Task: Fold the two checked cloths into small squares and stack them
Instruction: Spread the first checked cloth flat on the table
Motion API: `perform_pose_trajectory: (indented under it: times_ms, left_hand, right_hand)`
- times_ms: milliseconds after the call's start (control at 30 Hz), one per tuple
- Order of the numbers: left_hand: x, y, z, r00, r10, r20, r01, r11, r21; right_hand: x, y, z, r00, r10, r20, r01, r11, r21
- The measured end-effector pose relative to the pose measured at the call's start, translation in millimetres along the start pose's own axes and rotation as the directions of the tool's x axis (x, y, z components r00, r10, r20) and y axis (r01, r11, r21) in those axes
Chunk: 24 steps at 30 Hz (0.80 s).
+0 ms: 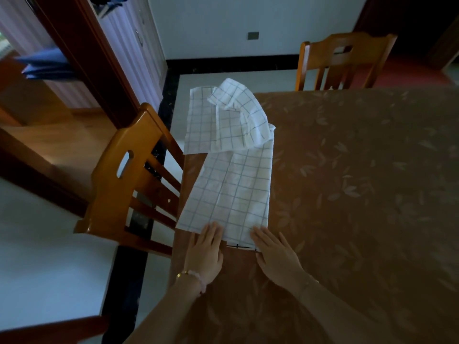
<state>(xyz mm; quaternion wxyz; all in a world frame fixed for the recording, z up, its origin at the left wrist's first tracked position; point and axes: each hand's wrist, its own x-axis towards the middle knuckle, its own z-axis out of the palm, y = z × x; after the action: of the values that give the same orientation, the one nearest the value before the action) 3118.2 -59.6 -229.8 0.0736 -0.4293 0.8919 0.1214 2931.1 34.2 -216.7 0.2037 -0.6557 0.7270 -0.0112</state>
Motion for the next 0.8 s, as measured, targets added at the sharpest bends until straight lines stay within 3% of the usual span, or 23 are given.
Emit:
perform_pose_trajectory:
  times_ms: [267,467,800]
  left_hand:
    - [-41,21,13,0.995,0.090,-0.042,-0.088,0.995,0.057]
    - [-63,46,23,0.995,0.096,-0.041,-0.097,0.995,-0.034]
    - [-84,73,27,0.973,0.224,-0.053,-0.229,0.968,-0.107]
  right_hand:
    - [-48,8,13,0.996,0.089,-0.007,-0.089,0.996,-0.021]
    - [-85,16,20,0.986,0.162,-0.042,-0.163,0.987,-0.011]
    - [-130,38,35,0.977,0.167,-0.129,-0.161,0.985,0.056]
